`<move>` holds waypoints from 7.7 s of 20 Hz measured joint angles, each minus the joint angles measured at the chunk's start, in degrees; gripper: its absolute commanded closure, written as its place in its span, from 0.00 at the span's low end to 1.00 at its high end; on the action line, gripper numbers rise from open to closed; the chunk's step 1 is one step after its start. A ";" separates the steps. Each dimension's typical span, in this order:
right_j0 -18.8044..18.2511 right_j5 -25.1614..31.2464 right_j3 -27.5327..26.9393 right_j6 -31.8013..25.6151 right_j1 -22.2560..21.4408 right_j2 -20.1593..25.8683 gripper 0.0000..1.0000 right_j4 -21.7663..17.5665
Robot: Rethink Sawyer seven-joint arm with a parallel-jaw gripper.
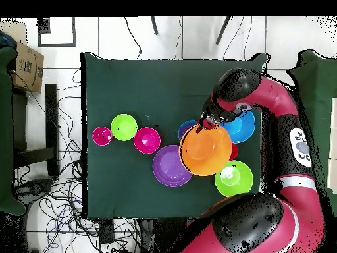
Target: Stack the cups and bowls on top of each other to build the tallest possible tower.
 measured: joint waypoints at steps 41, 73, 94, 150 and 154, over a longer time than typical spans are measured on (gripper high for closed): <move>13.57 49.08 -37.03 0.00 4.98 11.62 0.00 -26.56; 3.48 12.84 -38.74 0.00 12.39 25.29 0.00 -33.84; 3.07 55.82 -44.17 0.00 18.67 49.77 0.00 -65.30; -16.87 17.69 -2.19 10.99 -13.97 39.23 0.00 -28.91; -16.31 17.64 -1.40 10.99 -13.94 37.12 0.00 -27.58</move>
